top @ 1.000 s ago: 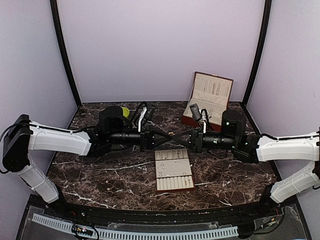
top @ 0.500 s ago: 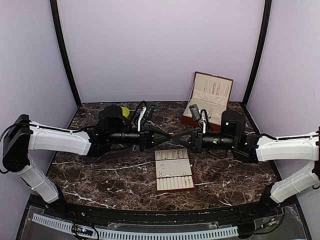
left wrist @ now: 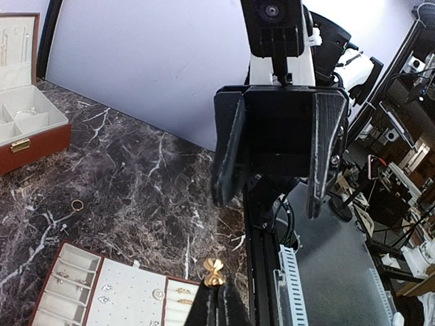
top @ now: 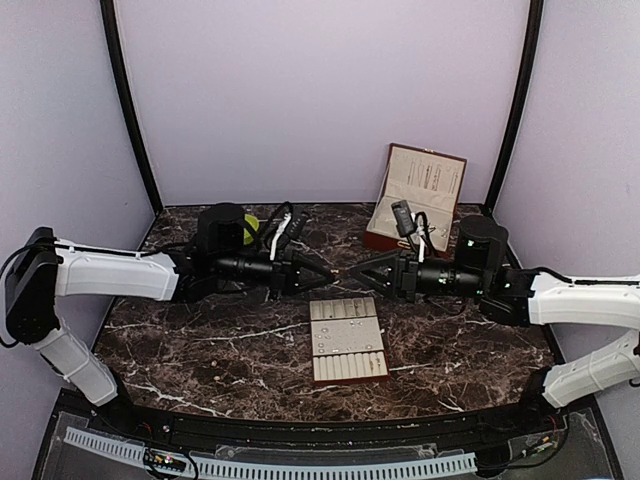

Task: Organize the mixed jewelry
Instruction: Pass from the right arm to the left, then pass from the left arm to the right, then insert the ring into the ring tray.

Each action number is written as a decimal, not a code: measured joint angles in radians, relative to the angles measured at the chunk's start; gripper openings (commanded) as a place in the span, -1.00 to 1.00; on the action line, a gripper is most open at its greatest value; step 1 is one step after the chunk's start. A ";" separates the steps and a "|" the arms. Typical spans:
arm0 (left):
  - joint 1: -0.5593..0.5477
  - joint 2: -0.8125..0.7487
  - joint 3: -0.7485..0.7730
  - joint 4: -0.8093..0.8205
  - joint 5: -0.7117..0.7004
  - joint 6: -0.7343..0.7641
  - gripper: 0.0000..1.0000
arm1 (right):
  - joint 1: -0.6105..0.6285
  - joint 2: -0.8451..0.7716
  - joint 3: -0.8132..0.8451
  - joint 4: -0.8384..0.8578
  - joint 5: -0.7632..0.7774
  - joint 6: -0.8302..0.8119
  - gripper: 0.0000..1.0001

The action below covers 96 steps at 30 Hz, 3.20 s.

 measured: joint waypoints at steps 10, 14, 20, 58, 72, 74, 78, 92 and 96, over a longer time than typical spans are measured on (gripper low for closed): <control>0.007 0.008 0.089 -0.214 0.143 0.189 -1.00 | -0.027 0.030 0.076 -0.189 -0.106 -0.048 0.05; 0.005 0.029 0.090 -0.274 0.178 0.230 -1.00 | -0.019 0.060 0.115 -0.257 -0.145 -0.074 -0.12; 0.003 0.035 0.100 -0.311 0.200 0.258 -1.00 | 0.008 0.098 0.132 -0.291 -0.162 -0.087 -0.19; 0.022 -0.031 0.053 -0.275 0.069 0.226 0.40 | 0.068 0.000 0.033 -0.303 0.050 0.036 -1.00; 0.126 -0.196 -0.005 -0.278 -0.343 0.147 0.48 | 0.286 0.050 -0.079 -0.531 0.449 0.459 -1.00; 0.126 -0.198 -0.006 -0.280 -0.365 0.144 0.48 | 0.301 0.087 -0.077 -0.540 0.471 0.500 -1.00; 0.126 -0.200 -0.007 -0.286 -0.389 0.138 0.48 | 0.312 0.155 -0.052 -0.577 0.503 0.548 -1.00; 0.126 -0.219 -0.012 -0.293 -0.407 0.130 0.49 | 0.313 0.298 0.084 -0.677 0.560 0.572 -1.00; 0.126 -0.219 -0.012 -0.293 -0.408 0.130 0.49 | 0.313 0.304 0.093 -0.702 0.572 0.574 -1.00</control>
